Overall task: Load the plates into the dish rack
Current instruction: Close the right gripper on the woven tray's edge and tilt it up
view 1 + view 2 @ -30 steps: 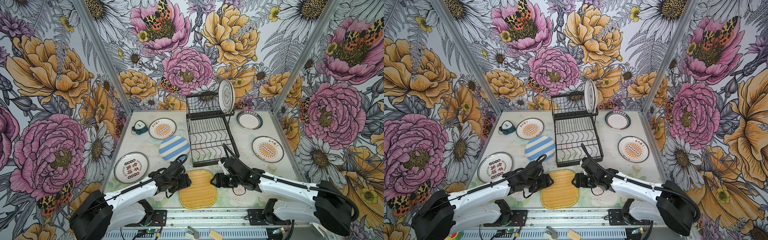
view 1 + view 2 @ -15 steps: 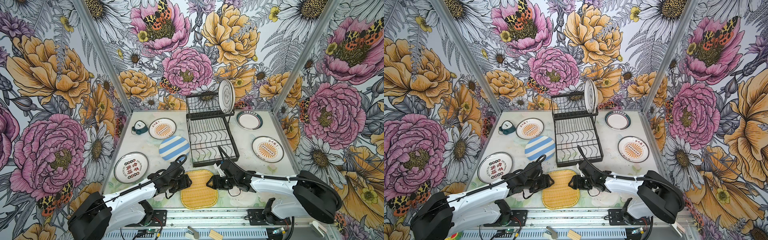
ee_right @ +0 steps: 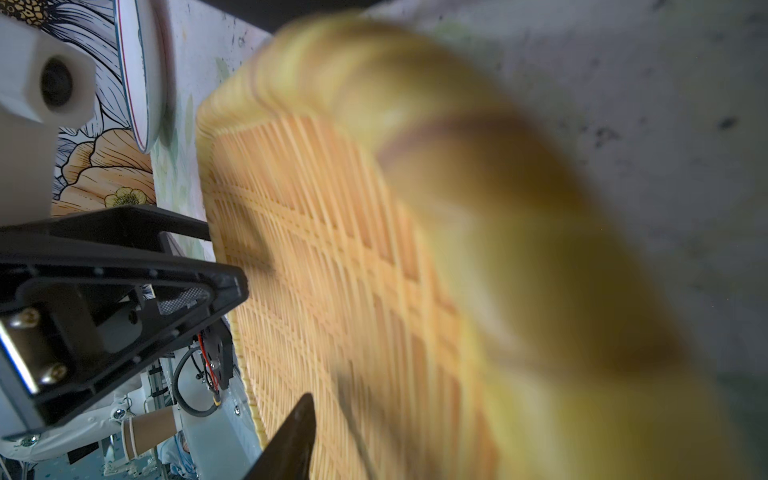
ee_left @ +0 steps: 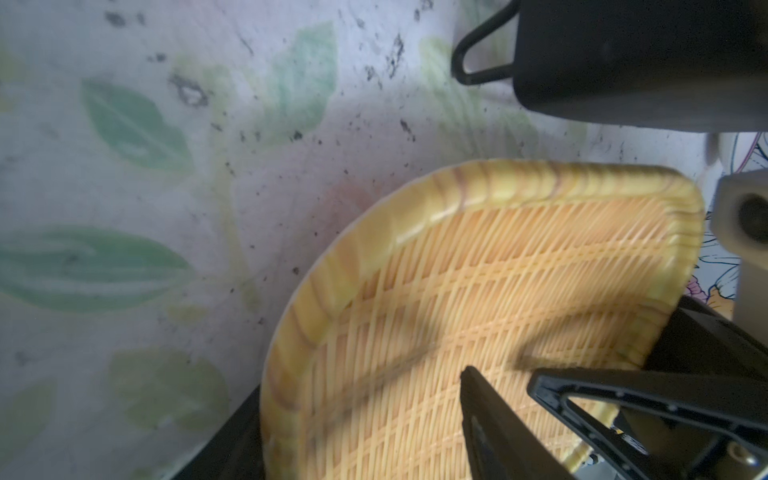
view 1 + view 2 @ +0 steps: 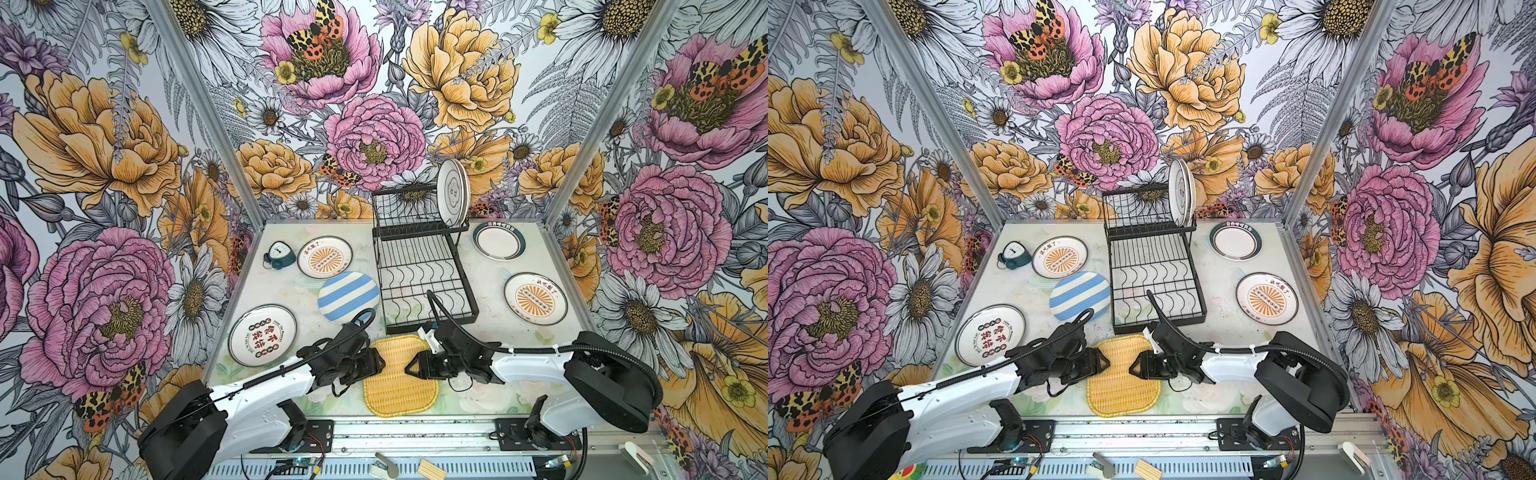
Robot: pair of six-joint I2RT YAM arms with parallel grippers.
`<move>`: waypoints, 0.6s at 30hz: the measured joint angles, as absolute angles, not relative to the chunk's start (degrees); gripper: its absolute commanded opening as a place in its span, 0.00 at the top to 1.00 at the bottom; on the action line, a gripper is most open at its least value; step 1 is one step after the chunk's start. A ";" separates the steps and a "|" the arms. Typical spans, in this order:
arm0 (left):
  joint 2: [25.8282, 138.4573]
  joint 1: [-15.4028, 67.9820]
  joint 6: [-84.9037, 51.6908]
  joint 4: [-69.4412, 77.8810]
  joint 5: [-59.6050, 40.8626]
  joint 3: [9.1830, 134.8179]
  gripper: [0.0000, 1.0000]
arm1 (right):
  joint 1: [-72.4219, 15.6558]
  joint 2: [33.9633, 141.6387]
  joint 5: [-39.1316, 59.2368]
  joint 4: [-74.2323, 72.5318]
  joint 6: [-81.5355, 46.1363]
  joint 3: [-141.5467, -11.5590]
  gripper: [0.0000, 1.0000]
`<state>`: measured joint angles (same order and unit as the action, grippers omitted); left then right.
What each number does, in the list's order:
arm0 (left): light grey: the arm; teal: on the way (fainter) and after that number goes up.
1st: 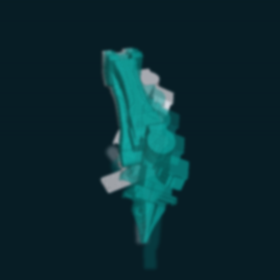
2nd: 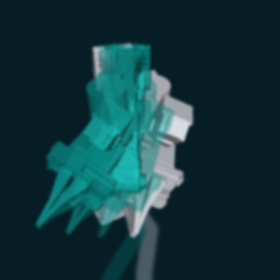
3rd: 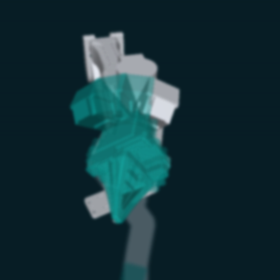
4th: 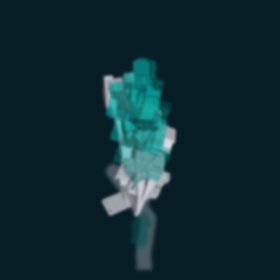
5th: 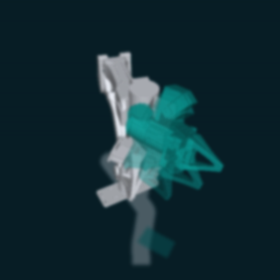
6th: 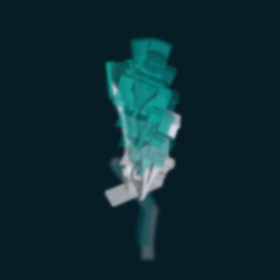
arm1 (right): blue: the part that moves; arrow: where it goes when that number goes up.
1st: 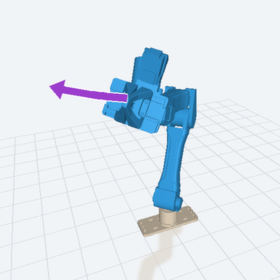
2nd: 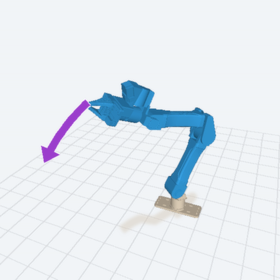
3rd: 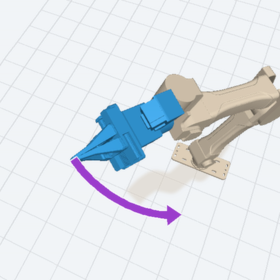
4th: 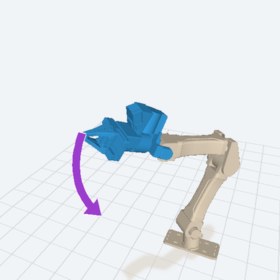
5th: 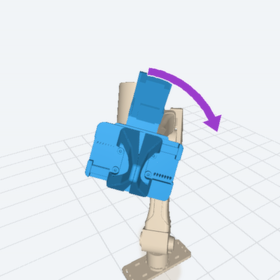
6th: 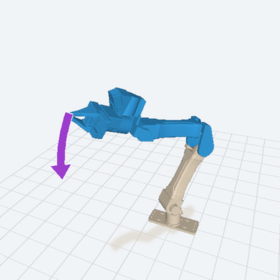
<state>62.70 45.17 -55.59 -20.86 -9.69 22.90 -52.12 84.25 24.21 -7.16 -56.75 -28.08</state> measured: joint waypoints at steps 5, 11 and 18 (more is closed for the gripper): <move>62.59 45.23 -55.51 -20.23 -9.98 22.74 0.27 | -52.18 82.32 25.34 -5.08 -56.55 -28.01 0.78; 61.95 45.23 -55.11 -20.25 -9.87 22.74 0.19 | -52.07 78.41 27.94 -5.34 -55.35 -28.53 0.96; 58.37 44.21 -55.20 -23.66 -10.09 22.81 0.05 | -52.60 77.62 27.05 -2.09 -54.81 -29.17 1.00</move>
